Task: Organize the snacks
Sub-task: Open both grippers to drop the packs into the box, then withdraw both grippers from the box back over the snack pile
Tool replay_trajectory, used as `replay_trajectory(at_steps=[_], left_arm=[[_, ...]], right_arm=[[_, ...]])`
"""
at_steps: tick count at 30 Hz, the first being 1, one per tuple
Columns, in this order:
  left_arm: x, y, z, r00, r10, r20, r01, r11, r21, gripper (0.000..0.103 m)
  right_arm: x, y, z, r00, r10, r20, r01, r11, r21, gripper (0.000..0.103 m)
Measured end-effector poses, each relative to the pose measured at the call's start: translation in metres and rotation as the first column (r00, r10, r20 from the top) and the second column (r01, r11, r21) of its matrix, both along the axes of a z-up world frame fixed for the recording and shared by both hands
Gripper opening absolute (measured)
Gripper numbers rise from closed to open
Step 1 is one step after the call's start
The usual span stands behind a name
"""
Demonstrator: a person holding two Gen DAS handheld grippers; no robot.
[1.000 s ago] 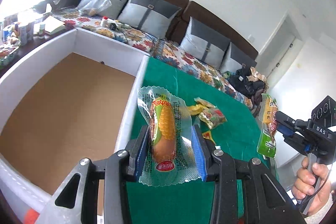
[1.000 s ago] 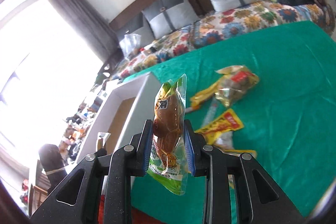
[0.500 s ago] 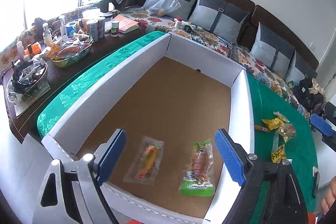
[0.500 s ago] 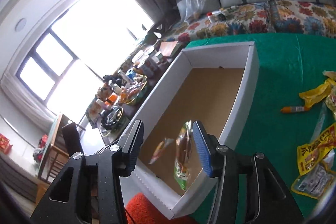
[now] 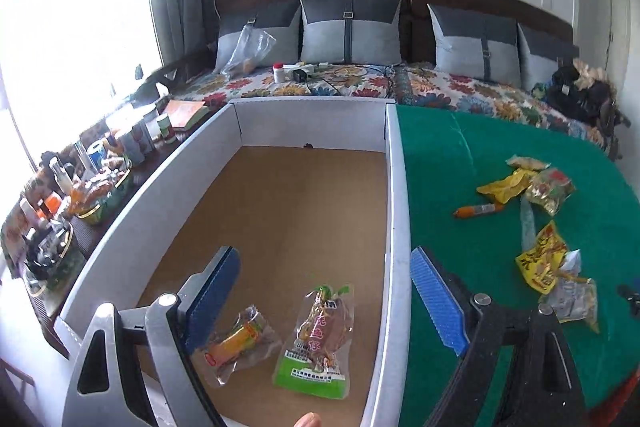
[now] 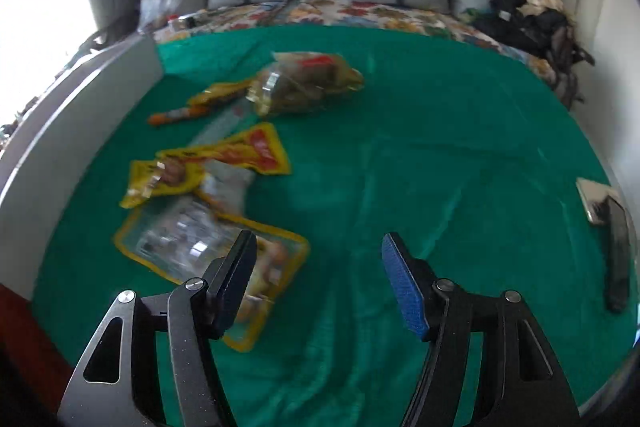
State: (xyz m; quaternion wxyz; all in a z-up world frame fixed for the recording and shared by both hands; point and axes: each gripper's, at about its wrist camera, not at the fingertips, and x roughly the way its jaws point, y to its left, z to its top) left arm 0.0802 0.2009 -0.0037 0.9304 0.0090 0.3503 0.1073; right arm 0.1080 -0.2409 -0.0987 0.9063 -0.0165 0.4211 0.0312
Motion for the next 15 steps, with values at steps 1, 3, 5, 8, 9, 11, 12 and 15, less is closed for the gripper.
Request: replay_trajectory(at_steps=[1,3,5,8,9,11,12,15], left_arm=[[0.008,-0.007,-0.007,1.000,0.004,-0.025,-0.003,1.000,0.029,0.087],[0.020,-0.015,-0.023,0.997,0.010,-0.077,-0.007,0.999,0.034,0.087],[0.026,-0.024,-0.037,0.993,0.001,-0.118,0.000,1.000,0.009,0.087],[0.022,-0.043,-0.042,0.993,-0.001,-0.122,0.014,0.994,0.106,0.087],[0.021,-0.046,-0.043,0.992,-0.005,-0.124,0.018,0.994,0.109,0.087],[0.020,-0.048,-0.043,0.991,-0.002,-0.132,0.016,0.995,0.103,0.087],[0.020,-0.049,-0.043,0.991,0.003,-0.133,0.011,0.995,0.103,0.087],[0.021,-0.049,-0.041,0.991,0.025,-0.129,-0.014,0.996,0.085,0.087]], right_arm=[[-0.006,-0.017,-0.007,1.000,-0.029,0.001,0.029,1.000,-0.005,0.068],[-0.015,-0.038,-0.016,0.998,-0.065,-0.003,0.065,0.998,0.001,0.068],[-0.015,-0.041,-0.013,0.997,-0.078,-0.013,0.078,0.996,0.041,0.068],[-0.008,-0.035,-0.001,0.997,-0.070,0.023,0.069,0.997,0.033,0.069],[-0.005,-0.031,-0.001,0.997,-0.064,0.031,0.064,0.998,0.011,0.073],[0.001,-0.028,-0.007,0.998,-0.057,0.021,0.057,0.998,-0.028,0.073],[0.004,-0.029,-0.012,0.998,-0.057,0.001,0.057,0.998,-0.032,0.073],[0.011,-0.037,-0.027,0.995,-0.076,-0.062,0.077,0.997,0.015,0.073]])
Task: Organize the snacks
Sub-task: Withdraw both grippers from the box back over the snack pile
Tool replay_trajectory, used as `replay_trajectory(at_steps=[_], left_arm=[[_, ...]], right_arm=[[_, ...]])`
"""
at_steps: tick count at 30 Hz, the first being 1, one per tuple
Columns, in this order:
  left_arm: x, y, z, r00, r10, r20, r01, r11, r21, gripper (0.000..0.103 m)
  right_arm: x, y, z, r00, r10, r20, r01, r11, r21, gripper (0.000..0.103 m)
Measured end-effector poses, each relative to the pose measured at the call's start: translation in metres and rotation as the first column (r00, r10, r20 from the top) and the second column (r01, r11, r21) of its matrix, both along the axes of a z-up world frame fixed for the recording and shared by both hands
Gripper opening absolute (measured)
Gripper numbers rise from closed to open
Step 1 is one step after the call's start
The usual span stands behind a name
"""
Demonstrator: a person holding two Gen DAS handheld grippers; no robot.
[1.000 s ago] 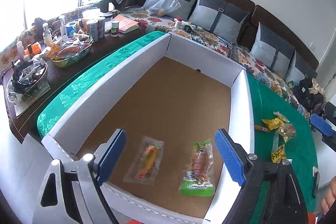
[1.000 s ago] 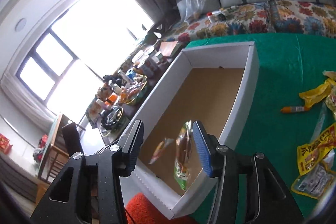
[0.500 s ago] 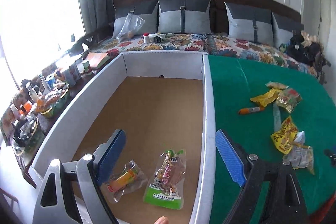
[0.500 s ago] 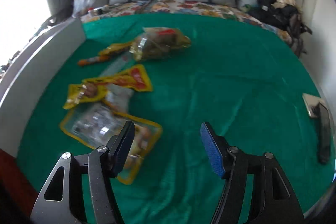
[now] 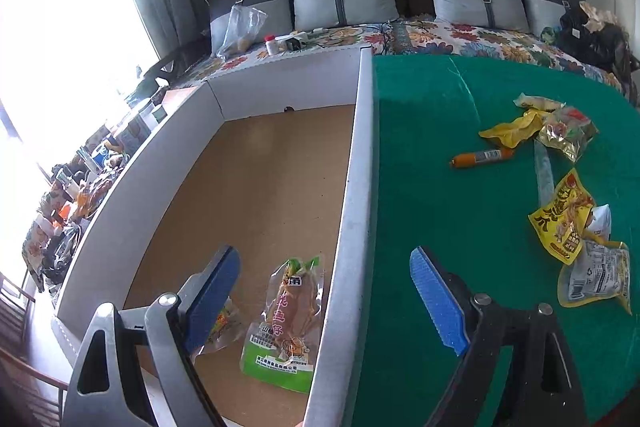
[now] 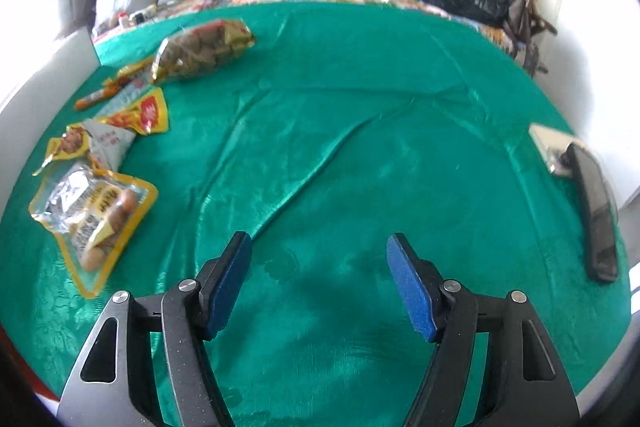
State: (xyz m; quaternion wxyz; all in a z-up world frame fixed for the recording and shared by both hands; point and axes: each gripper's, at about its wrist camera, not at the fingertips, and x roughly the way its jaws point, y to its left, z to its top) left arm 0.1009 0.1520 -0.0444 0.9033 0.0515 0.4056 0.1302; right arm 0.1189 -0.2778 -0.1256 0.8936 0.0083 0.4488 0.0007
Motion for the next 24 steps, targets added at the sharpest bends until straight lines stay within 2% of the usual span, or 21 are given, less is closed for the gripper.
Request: replay_trajectory(at_steps=[4,6,8,10,14,16,19,24], left_arm=[[0.005,-0.003,-0.001,1.000,0.010,-0.012,-0.010,1.000,-0.003,0.087],[0.003,-0.003,0.001,0.999,0.035,0.003,-0.035,0.999,0.016,0.087],[-0.005,-0.003,0.010,0.996,0.076,0.055,-0.079,0.996,0.049,0.087],[-0.020,-0.013,0.024,0.986,0.088,0.143,-0.103,0.990,0.099,0.087],[-0.041,-0.046,0.049,0.966,0.015,0.259,-0.051,0.990,0.132,0.094],[-0.046,-0.065,0.055,0.960,-0.044,0.278,0.018,0.995,0.095,0.103],[-0.040,-0.090,0.041,0.969,-0.122,0.213,0.126,0.992,-0.008,0.103],[-0.026,-0.106,-0.028,0.978,-0.207,0.016,0.206,0.957,-0.205,0.103]], right_arm=[[0.004,-0.003,-0.001,1.000,-0.004,0.008,0.004,1.000,0.000,0.074],[0.005,-0.001,-0.003,1.000,0.001,0.005,-0.001,1.000,-0.022,0.080],[0.003,-0.003,-0.004,1.000,-0.006,0.009,0.006,1.000,-0.014,0.083],[0.003,-0.004,-0.005,1.000,-0.005,0.008,0.005,1.000,-0.017,0.086],[0.004,-0.006,-0.006,1.000,-0.009,0.014,0.009,1.000,-0.017,0.089],[0.004,-0.005,-0.006,1.000,-0.009,0.017,0.009,1.000,-0.018,0.091],[0.005,-0.005,-0.006,1.000,-0.007,0.020,0.007,1.000,-0.015,0.093],[0.004,-0.005,-0.006,1.000,-0.006,0.027,0.006,1.000,-0.015,0.093]])
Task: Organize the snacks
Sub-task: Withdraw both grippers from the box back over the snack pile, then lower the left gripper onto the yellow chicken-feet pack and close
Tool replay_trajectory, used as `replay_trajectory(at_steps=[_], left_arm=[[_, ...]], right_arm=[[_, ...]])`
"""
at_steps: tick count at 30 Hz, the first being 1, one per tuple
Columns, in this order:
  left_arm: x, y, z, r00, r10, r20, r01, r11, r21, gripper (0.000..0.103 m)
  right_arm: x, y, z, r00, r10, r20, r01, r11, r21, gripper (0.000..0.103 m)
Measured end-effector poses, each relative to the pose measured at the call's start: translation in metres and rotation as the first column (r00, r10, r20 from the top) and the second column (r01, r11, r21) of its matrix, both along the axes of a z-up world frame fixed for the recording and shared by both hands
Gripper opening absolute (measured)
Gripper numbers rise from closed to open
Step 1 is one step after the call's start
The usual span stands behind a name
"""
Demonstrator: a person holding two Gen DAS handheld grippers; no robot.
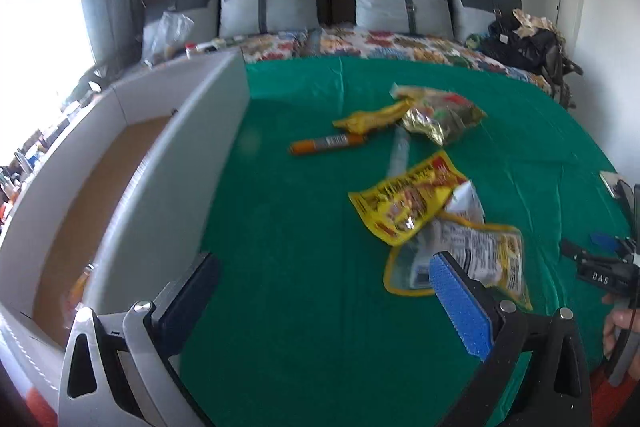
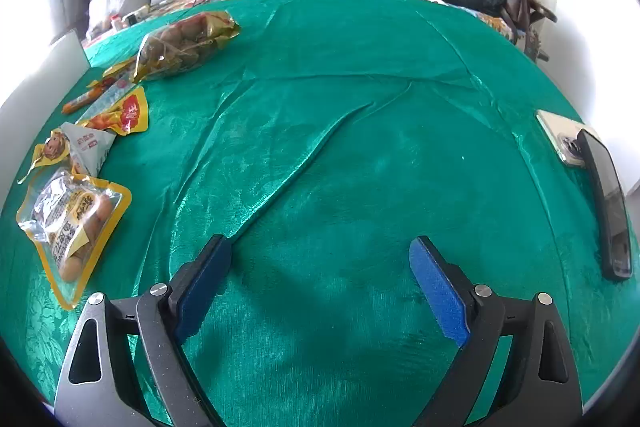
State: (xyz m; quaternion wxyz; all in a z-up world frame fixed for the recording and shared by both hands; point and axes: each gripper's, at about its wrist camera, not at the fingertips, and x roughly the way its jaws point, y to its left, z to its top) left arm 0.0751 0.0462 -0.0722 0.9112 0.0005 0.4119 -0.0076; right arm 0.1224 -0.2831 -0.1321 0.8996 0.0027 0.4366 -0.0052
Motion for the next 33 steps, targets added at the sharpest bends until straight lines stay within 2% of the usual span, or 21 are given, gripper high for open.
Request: replay_trajectory(at_steps=[4,7,11,22,33], left_arm=[[0.003,0.005,-0.048,0.990,0.011,-0.143,-0.021,0.997,-0.075,0.103],[0.005,0.011,-0.067,0.980,0.038,-0.197,-0.049,0.997,-0.052,0.103],[0.004,0.008,-0.071,0.981,0.044,-0.189,-0.045,0.999,0.000,0.103],[-0.002,0.016,-0.070,0.989,0.036,-0.140,-0.036,0.999,0.001,0.103],[0.000,0.015,-0.070,0.991,0.024,-0.128,-0.023,1.000,0.003,0.103]], right_arm=[[0.000,0.001,0.000,1.000,0.000,0.000,0.000,1.000,0.000,0.093],[0.000,0.001,0.000,1.000,-0.001,0.000,0.001,1.000,-0.001,0.094],[0.000,0.001,0.000,1.000,-0.001,0.001,0.001,1.000,0.000,0.094],[0.000,0.001,0.000,1.000,-0.003,0.002,0.003,1.000,-0.001,0.094],[-0.001,0.001,0.000,1.000,-0.006,0.004,0.006,1.000,-0.001,0.094]])
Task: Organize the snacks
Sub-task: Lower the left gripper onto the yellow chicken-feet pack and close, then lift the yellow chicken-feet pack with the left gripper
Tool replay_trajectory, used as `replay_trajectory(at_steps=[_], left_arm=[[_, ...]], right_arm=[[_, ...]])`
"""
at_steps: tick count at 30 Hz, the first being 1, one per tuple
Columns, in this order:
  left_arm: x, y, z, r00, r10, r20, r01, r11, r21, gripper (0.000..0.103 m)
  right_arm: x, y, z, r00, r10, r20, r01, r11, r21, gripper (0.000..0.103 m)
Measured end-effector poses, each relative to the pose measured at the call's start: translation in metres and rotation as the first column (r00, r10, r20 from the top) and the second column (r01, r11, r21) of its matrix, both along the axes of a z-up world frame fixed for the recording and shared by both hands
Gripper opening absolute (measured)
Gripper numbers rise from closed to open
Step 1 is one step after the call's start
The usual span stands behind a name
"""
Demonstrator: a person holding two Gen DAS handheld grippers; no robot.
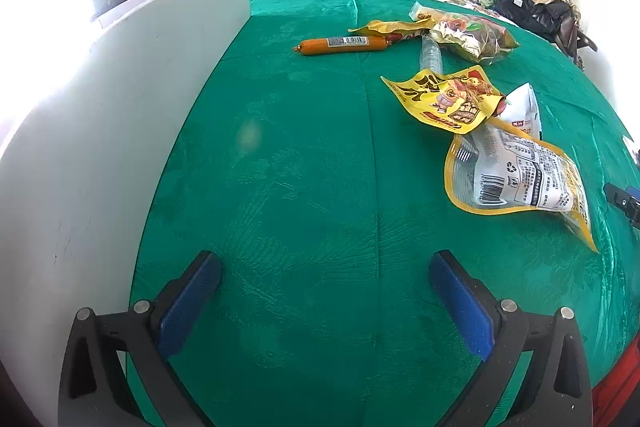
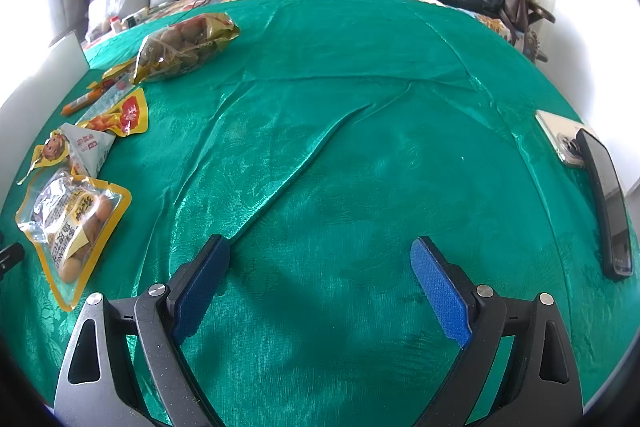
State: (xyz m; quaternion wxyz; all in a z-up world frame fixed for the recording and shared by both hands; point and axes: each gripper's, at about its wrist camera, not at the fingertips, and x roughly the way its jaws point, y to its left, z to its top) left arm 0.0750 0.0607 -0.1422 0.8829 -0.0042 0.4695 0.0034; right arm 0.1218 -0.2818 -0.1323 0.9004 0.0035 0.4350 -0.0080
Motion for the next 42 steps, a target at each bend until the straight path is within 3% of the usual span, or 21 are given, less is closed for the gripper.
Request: replay_trajectory(at_steps=[8,10,13,17,20,22,25,27,28,29,35,39,42], left_arm=[[0.006,0.000,0.003,0.996,0.001,-0.086,-0.002,1.000,-0.010,0.103],[0.006,0.001,0.005,0.994,-0.018,-0.107,0.013,0.999,-0.047,0.102],[0.013,-0.001,0.025,0.996,-0.059,-0.060,0.051,0.992,-0.119,0.102],[0.042,-0.023,0.061,0.987,-0.162,0.015,0.162,0.981,-0.107,0.102],[0.072,-0.059,0.071,0.952,-0.305,-0.015,0.305,0.952,0.002,0.102],[0.090,-0.084,0.062,0.920,-0.385,-0.069,0.391,0.911,0.134,0.102],[0.115,-0.107,0.038,0.896,-0.411,-0.168,0.442,0.863,0.245,0.102],[0.125,-0.109,0.033,0.900,-0.400,-0.173,0.431,0.876,0.218,0.095],[0.128,-0.107,0.032,0.898,-0.402,-0.181,0.430,0.890,0.154,0.074],[0.131,-0.105,0.032,0.898,-0.396,-0.194,0.420,0.902,0.100,0.061],[0.111,-0.087,0.038,0.925,-0.349,-0.149,0.360,0.932,0.050,0.056],[0.092,-0.056,0.046,0.964,-0.233,-0.126,0.231,0.972,-0.032,0.056],[0.073,-0.031,0.052,0.982,-0.153,-0.113,0.145,0.987,-0.071,0.056]], right_arm=[[0.000,0.000,0.000,1.000,-0.001,0.000,0.001,1.000,0.000,0.094],[0.000,0.000,0.000,1.000,-0.001,0.000,0.001,1.000,0.000,0.094],[0.000,0.000,0.000,1.000,-0.001,0.000,0.001,1.000,0.000,0.094],[0.000,0.000,0.000,1.000,-0.002,0.001,0.002,1.000,0.000,0.094],[0.000,0.001,0.000,1.000,-0.003,0.001,0.003,1.000,0.000,0.094],[0.000,0.001,0.000,1.000,-0.002,0.001,0.002,1.000,0.000,0.094],[0.000,0.001,0.000,1.000,-0.001,0.001,0.001,1.000,0.000,0.094],[0.000,0.001,0.000,1.000,-0.001,0.001,0.001,1.000,0.000,0.094],[0.000,0.001,0.000,1.000,-0.001,0.001,0.001,1.000,0.000,0.094],[0.000,0.001,0.000,1.000,-0.001,0.001,0.001,1.000,0.000,0.094],[0.000,0.000,0.000,1.000,0.000,0.001,0.000,1.000,0.001,0.094],[0.000,0.000,0.000,1.000,0.000,0.001,0.000,1.000,0.001,0.094],[0.000,0.000,0.000,1.000,0.000,0.001,0.000,1.000,0.001,0.094]])
